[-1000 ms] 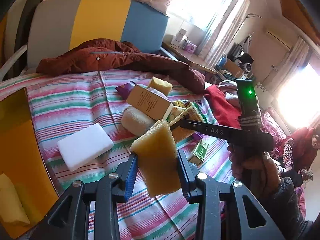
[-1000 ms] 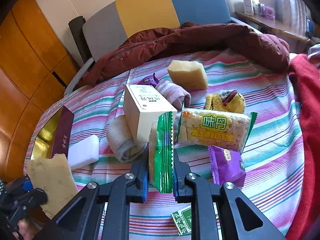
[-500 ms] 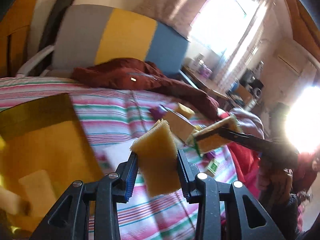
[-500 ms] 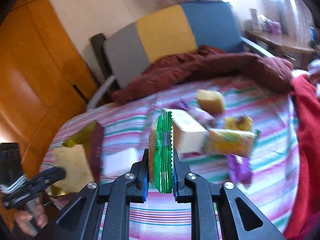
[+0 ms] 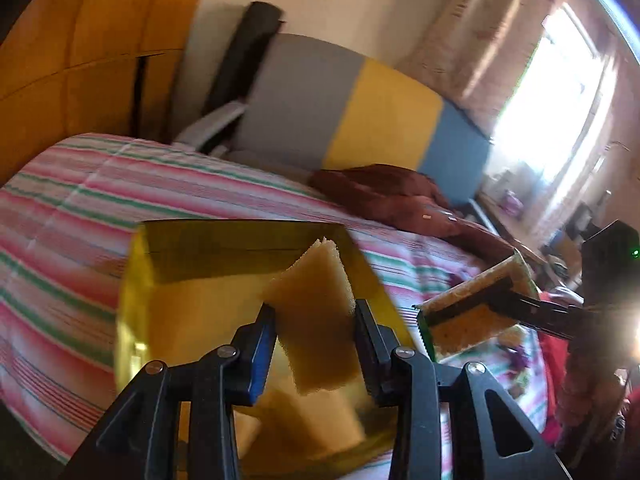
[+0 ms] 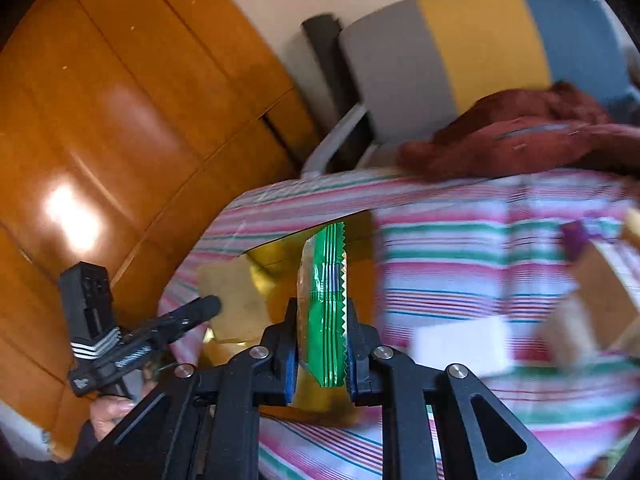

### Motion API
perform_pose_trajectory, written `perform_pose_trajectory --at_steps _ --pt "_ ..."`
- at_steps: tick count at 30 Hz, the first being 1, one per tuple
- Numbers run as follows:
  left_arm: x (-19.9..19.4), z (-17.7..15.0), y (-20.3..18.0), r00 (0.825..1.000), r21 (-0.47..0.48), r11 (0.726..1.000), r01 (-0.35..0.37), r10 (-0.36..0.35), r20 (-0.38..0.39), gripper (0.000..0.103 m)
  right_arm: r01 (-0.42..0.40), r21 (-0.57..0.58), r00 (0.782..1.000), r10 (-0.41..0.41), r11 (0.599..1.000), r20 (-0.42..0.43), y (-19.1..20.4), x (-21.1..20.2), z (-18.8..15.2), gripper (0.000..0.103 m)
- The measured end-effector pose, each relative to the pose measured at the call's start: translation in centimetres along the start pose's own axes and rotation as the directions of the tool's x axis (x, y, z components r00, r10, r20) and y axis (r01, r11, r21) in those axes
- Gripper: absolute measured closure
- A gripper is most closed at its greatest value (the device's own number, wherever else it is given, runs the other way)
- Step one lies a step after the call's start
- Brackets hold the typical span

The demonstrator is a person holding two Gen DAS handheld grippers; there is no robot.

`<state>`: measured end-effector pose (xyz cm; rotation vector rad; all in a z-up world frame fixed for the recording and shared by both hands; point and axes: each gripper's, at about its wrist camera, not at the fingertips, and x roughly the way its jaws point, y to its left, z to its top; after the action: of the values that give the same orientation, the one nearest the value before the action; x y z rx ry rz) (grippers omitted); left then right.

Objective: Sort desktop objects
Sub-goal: 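Carry the yellow sponge and green packet into the gold tray and release both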

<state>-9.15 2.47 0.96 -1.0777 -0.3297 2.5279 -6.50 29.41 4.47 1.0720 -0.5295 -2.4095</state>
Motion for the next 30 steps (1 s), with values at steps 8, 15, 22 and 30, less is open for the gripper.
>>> perform_pose_trajectory --at_steps 8,15,22,30 --pt "1.7 -0.6 5.6 0.995 -0.109 0.989 -0.095 0.092 -0.031 0.064 -0.081 0.053 0.988 0.087 0.995 -0.129 3.3 9.1 0.8 0.085" --pt "1.0 -1.8 6.8 0.992 -0.139 0.982 -0.126 0.122 -0.042 0.049 -0.127 0.15 0.963 0.158 0.981 -0.22 4.0 14.7 -0.2 0.08" --pt "-0.6 -2.6 7.4 0.991 -0.17 0.976 -0.136 0.136 -0.013 0.049 -0.063 0.116 0.966 0.09 0.991 -0.242 4.0 14.7 -1.3 0.045" --pt "-2.4 -4.1 6.2 0.987 -0.135 0.978 -0.159 0.161 0.004 0.049 0.055 0.0 0.985 -0.054 0.998 -0.161 4.6 11.0 -2.0 0.022"
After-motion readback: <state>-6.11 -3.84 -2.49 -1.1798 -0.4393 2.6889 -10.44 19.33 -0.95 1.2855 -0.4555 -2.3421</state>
